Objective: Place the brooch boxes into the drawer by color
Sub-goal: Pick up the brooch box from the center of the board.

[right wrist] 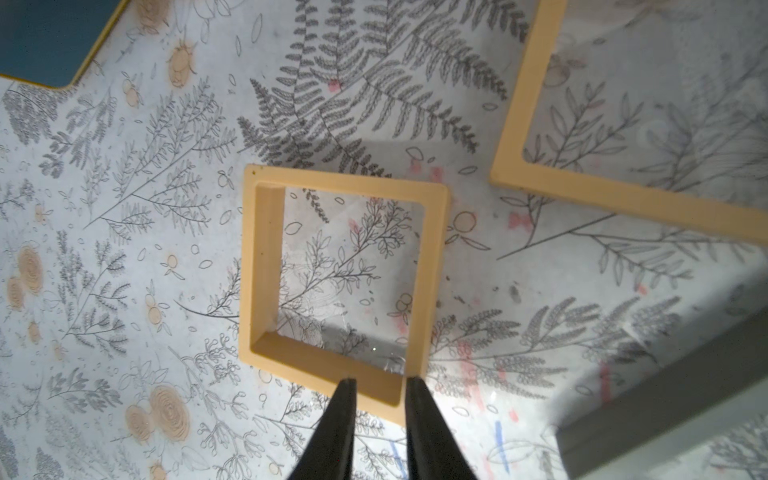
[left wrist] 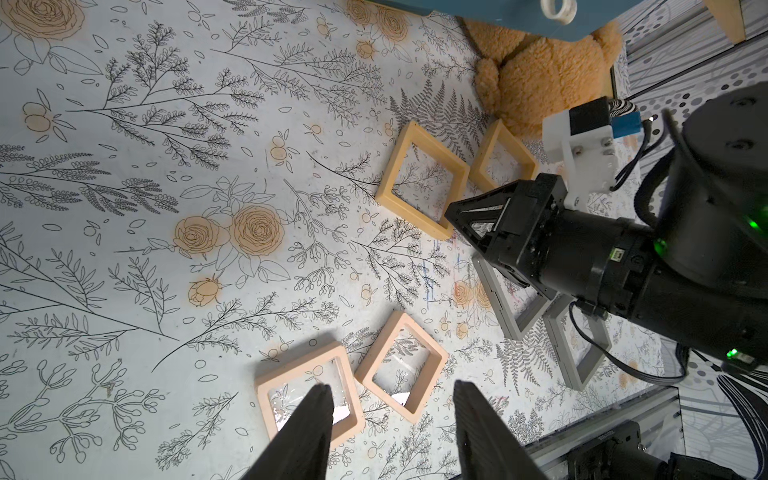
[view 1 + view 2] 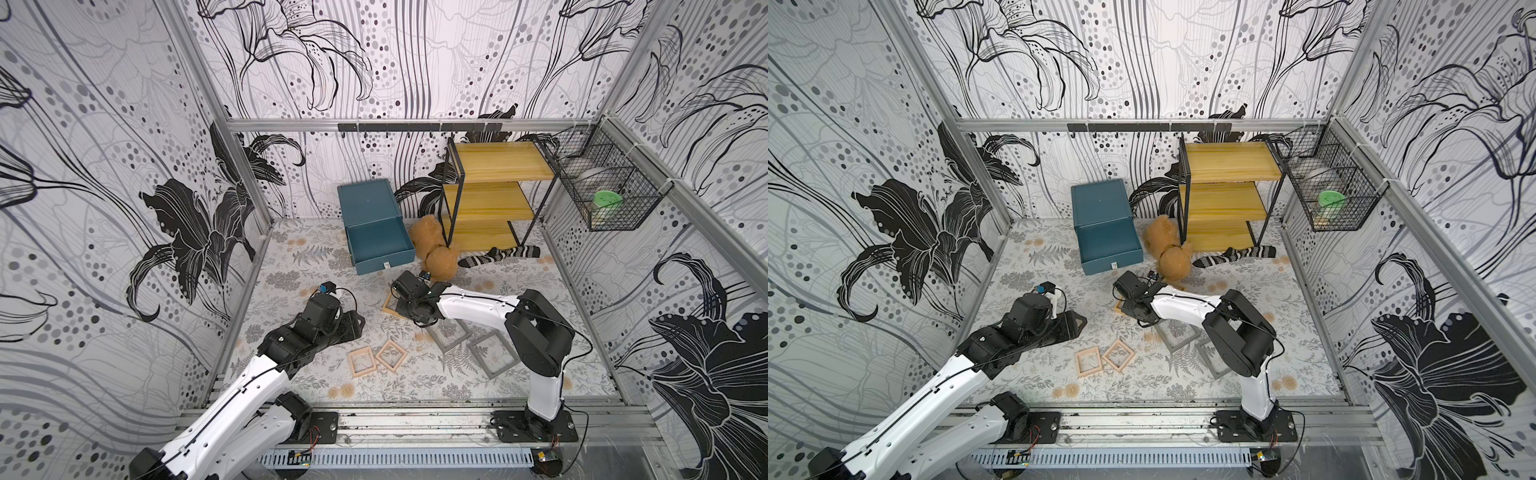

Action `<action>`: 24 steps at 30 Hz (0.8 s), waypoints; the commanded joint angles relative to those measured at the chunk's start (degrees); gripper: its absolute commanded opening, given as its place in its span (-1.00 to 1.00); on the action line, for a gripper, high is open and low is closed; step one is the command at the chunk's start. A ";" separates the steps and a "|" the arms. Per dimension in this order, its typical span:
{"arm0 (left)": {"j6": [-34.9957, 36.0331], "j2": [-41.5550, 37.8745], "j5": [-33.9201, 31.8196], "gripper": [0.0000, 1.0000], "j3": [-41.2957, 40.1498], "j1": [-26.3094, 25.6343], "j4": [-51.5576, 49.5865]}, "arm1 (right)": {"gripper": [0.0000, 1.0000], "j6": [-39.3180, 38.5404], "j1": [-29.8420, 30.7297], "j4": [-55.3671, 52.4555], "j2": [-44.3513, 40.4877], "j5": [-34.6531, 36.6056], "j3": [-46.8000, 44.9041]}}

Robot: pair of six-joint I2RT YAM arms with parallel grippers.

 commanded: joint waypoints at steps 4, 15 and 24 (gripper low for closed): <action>0.79 0.34 -0.96 0.03 0.62 -0.78 0.67 | -0.52 2.22 0.32 -6.29 1.89 2.26 2.14; 0.27 1.07 -0.60 0.03 0.79 -0.92 1.53 | -0.50 2.59 0.29 -6.76 3.45 1.87 2.71; 0.18 1.28 -0.60 0.03 1.42 -0.98 1.53 | -0.68 2.46 0.31 -7.38 4.66 2.47 3.44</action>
